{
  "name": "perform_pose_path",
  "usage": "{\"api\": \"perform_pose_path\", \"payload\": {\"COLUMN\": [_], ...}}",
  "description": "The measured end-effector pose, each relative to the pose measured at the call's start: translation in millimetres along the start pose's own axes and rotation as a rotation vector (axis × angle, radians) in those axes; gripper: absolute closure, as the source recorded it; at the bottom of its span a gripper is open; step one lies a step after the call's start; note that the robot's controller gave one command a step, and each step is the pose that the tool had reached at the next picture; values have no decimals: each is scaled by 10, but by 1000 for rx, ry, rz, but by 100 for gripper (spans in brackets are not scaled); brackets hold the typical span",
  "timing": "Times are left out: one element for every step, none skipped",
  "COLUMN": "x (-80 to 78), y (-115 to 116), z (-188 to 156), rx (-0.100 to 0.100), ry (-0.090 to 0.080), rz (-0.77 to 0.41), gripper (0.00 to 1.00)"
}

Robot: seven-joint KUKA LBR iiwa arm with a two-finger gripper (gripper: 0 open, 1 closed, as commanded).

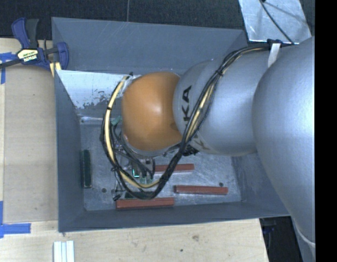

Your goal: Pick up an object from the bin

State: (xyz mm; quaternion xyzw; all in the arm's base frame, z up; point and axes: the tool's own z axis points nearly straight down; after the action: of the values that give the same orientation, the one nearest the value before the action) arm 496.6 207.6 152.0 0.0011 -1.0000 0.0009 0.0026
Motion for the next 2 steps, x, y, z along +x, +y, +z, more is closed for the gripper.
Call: {"api": "perform_pose_path", "payload": {"x": [-464, -135], "y": [-916, -1377], "z": [698, 819], "rx": [3, -1], "ry": [-3, -9], "rz": [-135, -143], "gripper": [0, 0]}}
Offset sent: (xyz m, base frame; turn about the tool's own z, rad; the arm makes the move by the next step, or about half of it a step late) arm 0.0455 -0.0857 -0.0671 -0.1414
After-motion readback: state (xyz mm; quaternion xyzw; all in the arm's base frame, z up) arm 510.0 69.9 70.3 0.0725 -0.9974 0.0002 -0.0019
